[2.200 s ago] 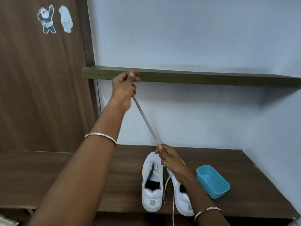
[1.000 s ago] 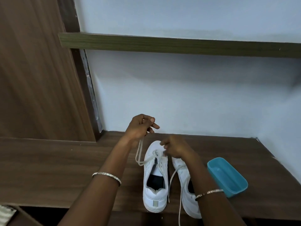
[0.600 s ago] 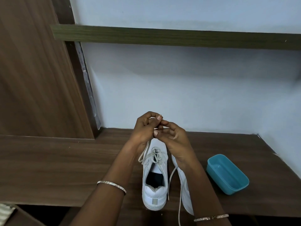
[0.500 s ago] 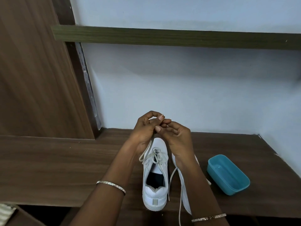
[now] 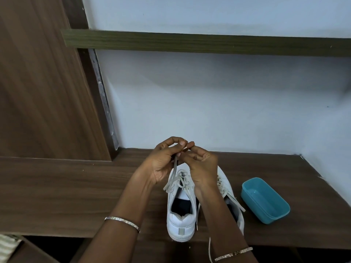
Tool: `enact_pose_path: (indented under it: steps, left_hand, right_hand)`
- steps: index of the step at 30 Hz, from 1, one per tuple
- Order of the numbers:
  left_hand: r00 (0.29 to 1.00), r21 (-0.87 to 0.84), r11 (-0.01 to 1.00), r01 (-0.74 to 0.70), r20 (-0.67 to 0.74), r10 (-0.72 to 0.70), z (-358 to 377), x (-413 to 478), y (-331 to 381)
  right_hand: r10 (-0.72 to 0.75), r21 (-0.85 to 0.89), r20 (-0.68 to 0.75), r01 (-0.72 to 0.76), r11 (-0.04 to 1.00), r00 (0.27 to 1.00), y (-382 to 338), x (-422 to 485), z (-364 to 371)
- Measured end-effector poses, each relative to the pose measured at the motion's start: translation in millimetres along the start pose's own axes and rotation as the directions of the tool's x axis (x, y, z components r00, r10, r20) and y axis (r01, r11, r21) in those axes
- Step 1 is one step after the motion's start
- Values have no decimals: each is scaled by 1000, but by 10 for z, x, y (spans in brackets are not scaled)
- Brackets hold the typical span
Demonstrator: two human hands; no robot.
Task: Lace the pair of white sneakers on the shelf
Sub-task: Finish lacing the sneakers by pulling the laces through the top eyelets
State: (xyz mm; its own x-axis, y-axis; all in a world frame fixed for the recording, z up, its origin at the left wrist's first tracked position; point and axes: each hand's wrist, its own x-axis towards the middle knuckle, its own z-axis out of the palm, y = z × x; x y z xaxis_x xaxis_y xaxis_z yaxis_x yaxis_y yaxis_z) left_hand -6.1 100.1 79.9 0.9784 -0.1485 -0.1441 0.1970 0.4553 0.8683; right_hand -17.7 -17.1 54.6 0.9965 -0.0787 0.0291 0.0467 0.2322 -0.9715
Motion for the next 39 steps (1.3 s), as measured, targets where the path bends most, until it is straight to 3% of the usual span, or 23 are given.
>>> enact_pose_path:
  steps: [2, 6, 8, 11, 13, 15, 17, 19, 21, 25, 29, 30, 33, 37, 39]
  left_hand:
    - [999, -5, 1000, -22, -23, 22, 14, -21, 9]
    - [998, -16, 998, -61, -31, 61, 53, -28, -24]
    - [994, -67, 993, -95, -60, 91, 3, -4, -4]
    - [957, -125, 970, -208, -232, 175, -217, 33, 146]
    - [873, 71, 961, -268, -405, 273, -436, 34, 246]
    - [782, 334, 918, -215, -505, 367, -668, 39, 254]
    - [774, 470, 872, -133, -500, 387, -787, 35, 181]
    - [820, 569, 821, -47, -447, 357, -743, 17, 54]
    - [862, 631, 775, 36, -412, 296, -599, -3, -114]
    - [891, 709, 697, 110, -381, 248, -419, 22, -556]
    - [911, 890, 410, 198, -322, 258, -338, -10, -862]
    - [916, 907, 369, 203, -308, 255, -332, -18, -936]
    - [906, 900, 384, 205, -324, 275, -335, -24, -1080]
    - [889, 916, 368, 160, -296, 350, -356, 42, -1221]
    - [876, 921, 361, 150, -293, 384, -353, 58, -1254]
  right_hand:
    - [53, 68, 19, -54, 996, 998, -1, -7, 18]
    - [58, 3, -75, -58, 998, 995, 3, 37, -29]
    - [92, 58, -60, -88, 994, 994, -42, 91, -92]
    - [90, 157, -165, -64, 985, 982, -230, 246, -297]
    - [121, 263, -252, -52, 963, 960, -435, 391, -513]
    - [157, 447, -260, -25, 894, 953, -628, 544, -733]
    - [163, 500, -280, -1, 866, 946, -771, 619, -873]
    - [131, 253, -322, -48, 966, 938, -815, 634, -925]
    - [94, -70, -294, -120, 990, 951, -713, 612, -902]
    - [135, -441, -88, -160, 883, 987, -306, 430, -782]
    - [48, -751, 70, 21, 660, 996, 254, 332, -618]
    - [53, -804, 75, 28, 594, 996, 376, 332, -590]
    - [88, -871, 104, 48, 488, 991, 591, 334, -546]
    - [66, -891, 137, 94, 444, 988, 802, 378, -511]
    - [-10, -871, 104, 96, 482, 995, 885, 380, -511]
